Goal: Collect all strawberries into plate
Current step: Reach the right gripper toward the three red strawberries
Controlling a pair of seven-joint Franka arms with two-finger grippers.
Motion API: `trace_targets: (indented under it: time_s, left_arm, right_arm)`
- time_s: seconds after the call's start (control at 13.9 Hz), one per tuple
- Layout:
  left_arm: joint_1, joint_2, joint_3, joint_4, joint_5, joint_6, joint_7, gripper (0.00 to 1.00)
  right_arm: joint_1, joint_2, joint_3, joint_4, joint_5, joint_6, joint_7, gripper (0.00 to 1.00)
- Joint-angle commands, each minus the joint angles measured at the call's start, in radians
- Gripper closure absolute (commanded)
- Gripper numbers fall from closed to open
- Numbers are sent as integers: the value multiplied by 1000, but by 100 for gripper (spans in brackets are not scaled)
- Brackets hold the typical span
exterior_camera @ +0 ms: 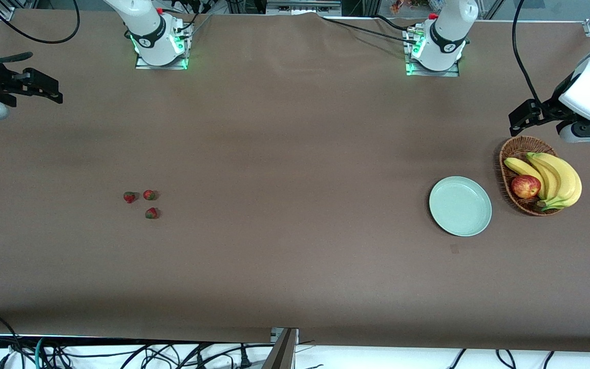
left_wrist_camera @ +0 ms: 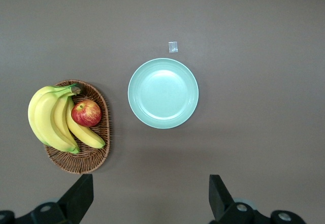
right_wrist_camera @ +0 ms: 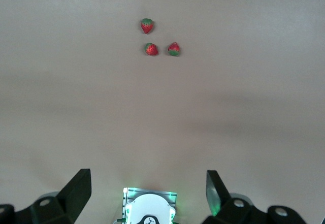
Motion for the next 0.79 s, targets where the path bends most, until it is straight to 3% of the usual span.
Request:
trace_targets:
  time_s: [0.0, 0.36, 0.51, 0.72]
  left_arm:
    - [2, 15, -5, 35, 10, -28, -3, 0]
    - [2, 15, -5, 37, 11, -26, -3, 0]
    - [4, 15, -5, 37, 10, -26, -1, 0]
    - [2, 14, -5, 37, 11, -28, -4, 0]
  right_arm:
    - [-7, 5, 3, 20, 16, -9, 9, 0]
    - [-8, 61, 4, 20, 13, 15, 4, 0]
    - [-5, 87, 4, 15, 10, 88, 4, 0]
    - [-1, 217, 6, 15, 10, 168, 6, 0]
